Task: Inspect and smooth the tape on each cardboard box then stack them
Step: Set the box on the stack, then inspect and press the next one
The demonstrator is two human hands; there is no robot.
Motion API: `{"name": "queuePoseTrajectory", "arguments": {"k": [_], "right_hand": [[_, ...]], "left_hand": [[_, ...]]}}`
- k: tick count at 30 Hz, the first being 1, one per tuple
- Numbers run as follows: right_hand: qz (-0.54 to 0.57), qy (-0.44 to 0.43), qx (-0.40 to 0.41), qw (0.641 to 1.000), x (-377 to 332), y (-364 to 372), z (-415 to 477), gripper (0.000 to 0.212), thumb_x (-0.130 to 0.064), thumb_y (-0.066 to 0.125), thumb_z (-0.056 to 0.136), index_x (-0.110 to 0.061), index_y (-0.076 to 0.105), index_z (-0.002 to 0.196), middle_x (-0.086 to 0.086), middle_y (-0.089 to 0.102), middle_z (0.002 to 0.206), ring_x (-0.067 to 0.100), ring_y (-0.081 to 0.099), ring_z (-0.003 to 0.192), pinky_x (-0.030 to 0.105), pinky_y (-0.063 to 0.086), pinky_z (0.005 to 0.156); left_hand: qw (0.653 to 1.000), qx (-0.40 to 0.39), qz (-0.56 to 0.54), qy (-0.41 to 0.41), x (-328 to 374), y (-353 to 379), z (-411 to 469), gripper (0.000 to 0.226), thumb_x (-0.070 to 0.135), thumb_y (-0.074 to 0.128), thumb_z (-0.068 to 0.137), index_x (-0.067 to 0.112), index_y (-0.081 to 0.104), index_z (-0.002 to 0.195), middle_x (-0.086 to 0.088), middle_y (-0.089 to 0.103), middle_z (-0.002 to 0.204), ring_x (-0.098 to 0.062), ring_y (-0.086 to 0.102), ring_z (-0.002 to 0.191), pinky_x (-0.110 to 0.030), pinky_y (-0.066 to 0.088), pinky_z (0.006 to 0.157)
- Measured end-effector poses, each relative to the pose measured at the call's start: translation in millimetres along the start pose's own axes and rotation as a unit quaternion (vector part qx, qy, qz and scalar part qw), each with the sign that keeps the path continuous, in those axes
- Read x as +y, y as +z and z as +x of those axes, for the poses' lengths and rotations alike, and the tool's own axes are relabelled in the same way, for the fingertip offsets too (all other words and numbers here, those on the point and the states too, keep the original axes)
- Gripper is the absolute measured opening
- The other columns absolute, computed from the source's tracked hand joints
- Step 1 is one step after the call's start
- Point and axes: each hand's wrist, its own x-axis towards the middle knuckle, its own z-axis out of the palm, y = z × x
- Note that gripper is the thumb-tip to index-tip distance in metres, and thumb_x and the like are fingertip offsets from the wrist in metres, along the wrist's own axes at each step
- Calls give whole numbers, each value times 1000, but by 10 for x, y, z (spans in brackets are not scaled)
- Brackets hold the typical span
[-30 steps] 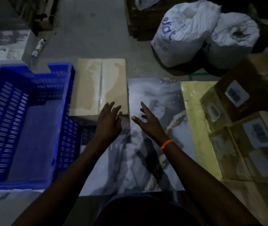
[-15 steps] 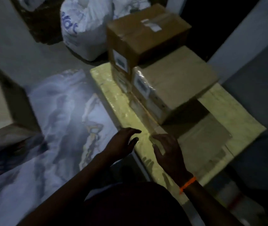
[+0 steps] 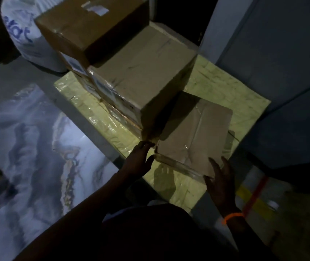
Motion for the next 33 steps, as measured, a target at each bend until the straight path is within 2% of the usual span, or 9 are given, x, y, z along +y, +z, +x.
{"name": "queuePoseTrajectory", "arguments": {"k": [4, 7, 10, 14, 17, 21, 25, 29, 33], "right_hand": [[172, 70, -14, 983, 165, -118, 41, 75, 15, 67, 86, -27, 49, 146, 8, 49, 143, 20, 56, 127, 25, 50, 96], [361, 202, -12, 910, 192, -155, 117, 61, 17, 59, 93, -12, 47, 145, 10, 58, 135, 6, 64, 111, 13, 53, 81], [412, 279, 6, 867, 214, -136, 169, 44, -8, 60, 100, -8, 53, 143, 11, 65, 128, 29, 63, 115, 29, 56, 85], [383, 268, 8, 884, 73, -223, 27, 23, -37, 69, 96, -24, 72, 116, 2, 75, 109, 27, 69, 107, 45, 57, 89], [399, 258, 42, 879, -75, -336, -223, 15, -23, 73, 96, -28, 67, 109, -7, 72, 108, 19, 69, 104, 36, 56, 86], [429, 251, 69, 865, -284, -471, -690, 20, -18, 73, 94, -28, 63, 109, -5, 72, 111, 12, 69, 101, 29, 57, 84], [434, 225, 52, 871, -605, -620, -1221, 16, -15, 70, 96, -24, 62, 106, -2, 72, 108, 10, 69, 97, 15, 54, 74], [448, 195, 21, 872, -1020, -670, -1731, 36, -25, 72, 87, -10, 63, 119, 1, 75, 114, 14, 71, 105, 24, 58, 78], [451, 166, -25, 877, -1482, -536, -1931, 42, -32, 75, 81, -14, 63, 117, 3, 75, 114, 21, 72, 107, 32, 60, 85]], "left_hand": [[997, -51, -44, -36, 203, 174, 59, 50, 27, 67, 98, 7, 54, 143, -18, 61, 133, -34, 63, 117, -37, 51, 93], [991, -47, -97, -75, 323, 265, 75, 53, 26, 70, 96, 12, 53, 144, -15, 61, 129, -29, 63, 114, -39, 55, 90], [979, -44, -152, -129, 364, 291, 86, 58, 29, 71, 96, 17, 50, 149, -6, 67, 130, -23, 68, 113, -31, 53, 92], [966, -60, -171, -181, 339, 299, -8, 68, 45, 73, 92, 22, 48, 151, -2, 75, 114, -18, 73, 101, -37, 52, 98], [970, -83, -190, -130, 344, 257, -217, 54, 53, 67, 90, 26, 65, 137, 6, 79, 88, -12, 75, 90, -40, 55, 95], [945, -36, -288, -149, 370, 192, -607, 71, 66, 78, 77, 22, 69, 132, 8, 70, 128, -11, 69, 111, -38, 58, 96], [924, -22, -348, -158, 545, -119, -1195, 43, 29, 81, 87, 22, 71, 128, 12, 74, 118, -1, 70, 104, -10, 53, 77], [909, 27, -387, -151, 465, -469, -2046, 31, 19, 79, 88, 21, 76, 119, 8, 78, 107, -10, 73, 105, -29, 58, 93], [884, 125, -417, -169, 326, -672, -2821, 33, 7, 77, 88, 19, 76, 118, 6, 78, 107, -5, 72, 101, -17, 56, 82]]}}
